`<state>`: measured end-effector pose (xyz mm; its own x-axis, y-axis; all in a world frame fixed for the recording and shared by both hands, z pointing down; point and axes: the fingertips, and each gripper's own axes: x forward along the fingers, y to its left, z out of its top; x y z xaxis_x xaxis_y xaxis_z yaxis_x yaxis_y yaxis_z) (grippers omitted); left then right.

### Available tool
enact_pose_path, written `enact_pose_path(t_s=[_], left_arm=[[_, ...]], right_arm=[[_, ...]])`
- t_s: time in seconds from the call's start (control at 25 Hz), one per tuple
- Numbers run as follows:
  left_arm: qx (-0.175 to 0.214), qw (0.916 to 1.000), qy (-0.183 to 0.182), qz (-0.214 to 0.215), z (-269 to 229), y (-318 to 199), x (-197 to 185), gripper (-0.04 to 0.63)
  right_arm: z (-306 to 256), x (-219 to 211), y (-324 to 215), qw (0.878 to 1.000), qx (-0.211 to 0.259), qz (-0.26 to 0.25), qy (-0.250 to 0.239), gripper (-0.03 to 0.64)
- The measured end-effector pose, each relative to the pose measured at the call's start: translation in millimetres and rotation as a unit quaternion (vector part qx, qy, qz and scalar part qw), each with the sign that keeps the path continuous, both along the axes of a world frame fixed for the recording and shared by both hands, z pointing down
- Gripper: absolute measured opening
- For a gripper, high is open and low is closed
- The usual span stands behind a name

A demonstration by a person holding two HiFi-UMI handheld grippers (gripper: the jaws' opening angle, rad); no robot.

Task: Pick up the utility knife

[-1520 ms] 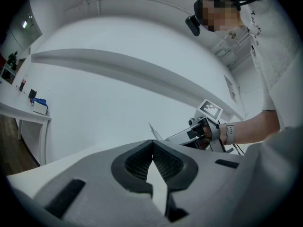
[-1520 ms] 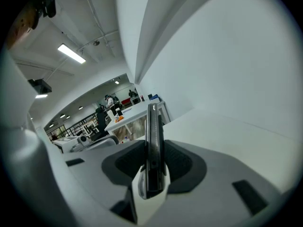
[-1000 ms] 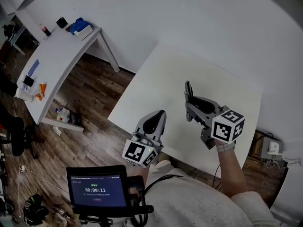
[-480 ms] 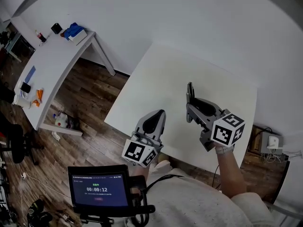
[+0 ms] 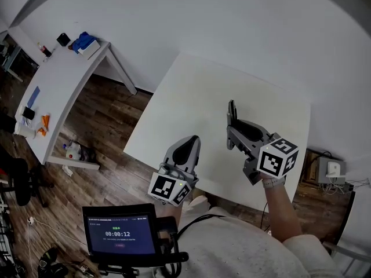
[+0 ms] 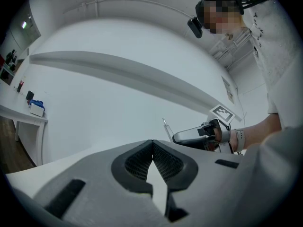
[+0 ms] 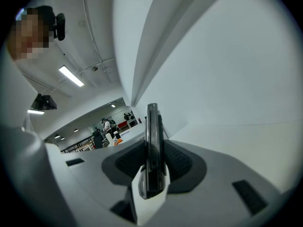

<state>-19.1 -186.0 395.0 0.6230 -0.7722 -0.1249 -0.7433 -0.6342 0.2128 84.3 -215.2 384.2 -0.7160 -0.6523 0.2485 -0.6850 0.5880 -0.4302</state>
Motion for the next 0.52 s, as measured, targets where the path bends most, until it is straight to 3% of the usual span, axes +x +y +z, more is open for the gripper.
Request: enact_pose_path(t_s=[0.52], left_arm=[[-0.007,1.0000,0.001,-0.003,5.2,-2.2,-0.7,0.008]], right_arm=[[3.0,0.2,-2.3,1.000,-0.003,-0.003,-0.003,0.132]])
